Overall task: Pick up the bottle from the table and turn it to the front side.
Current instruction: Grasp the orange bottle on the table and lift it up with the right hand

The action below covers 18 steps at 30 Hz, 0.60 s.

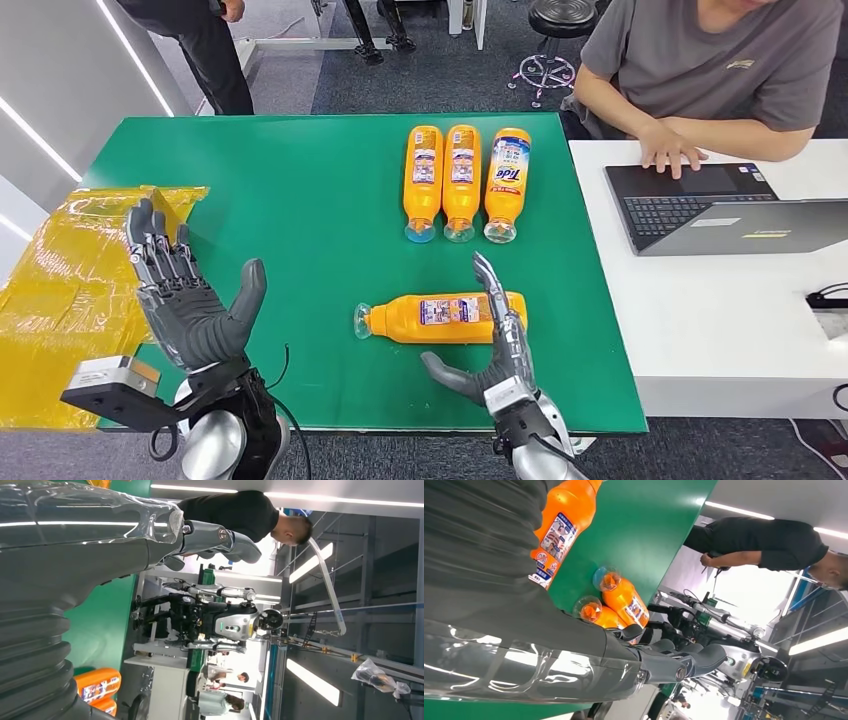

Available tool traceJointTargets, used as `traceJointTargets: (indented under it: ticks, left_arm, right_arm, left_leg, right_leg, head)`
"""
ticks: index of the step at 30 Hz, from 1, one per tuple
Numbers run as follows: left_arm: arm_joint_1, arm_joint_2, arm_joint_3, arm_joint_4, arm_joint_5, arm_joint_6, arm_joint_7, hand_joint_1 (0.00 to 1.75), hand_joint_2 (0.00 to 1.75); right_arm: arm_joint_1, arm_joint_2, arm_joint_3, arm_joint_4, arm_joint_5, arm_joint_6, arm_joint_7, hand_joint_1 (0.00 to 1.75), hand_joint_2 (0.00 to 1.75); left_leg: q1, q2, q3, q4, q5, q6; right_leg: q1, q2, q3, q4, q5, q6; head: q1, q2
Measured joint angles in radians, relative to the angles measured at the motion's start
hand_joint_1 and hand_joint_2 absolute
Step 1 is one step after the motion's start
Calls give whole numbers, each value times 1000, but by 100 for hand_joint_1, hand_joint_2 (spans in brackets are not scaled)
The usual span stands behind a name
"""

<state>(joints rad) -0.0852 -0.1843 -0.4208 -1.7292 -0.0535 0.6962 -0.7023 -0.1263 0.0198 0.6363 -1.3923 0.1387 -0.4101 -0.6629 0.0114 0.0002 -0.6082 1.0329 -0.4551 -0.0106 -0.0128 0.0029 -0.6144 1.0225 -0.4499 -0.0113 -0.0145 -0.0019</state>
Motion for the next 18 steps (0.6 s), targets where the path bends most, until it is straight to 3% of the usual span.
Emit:
traceJointTargets:
  ticks: [12,18]
  left_arm:
    - [1,0,-2,0,0,0,0,0,175]
    - [-3,2,-5,0,2,-2,0,0,175]
  right_arm:
    - [4,0,0,-5,31,-4,4,0,175]
    - [-58,-9,0,-19,271,-14,94,0,175]
  left_leg:
    - [0,0,0,0,0,0]
    - [0,1,0,0,0,0]
  right_leg:
    - [0,0,0,0,0,0]
    - [0,1,0,0,0,0]
  head:
    - [0,0]
    - [0,0]
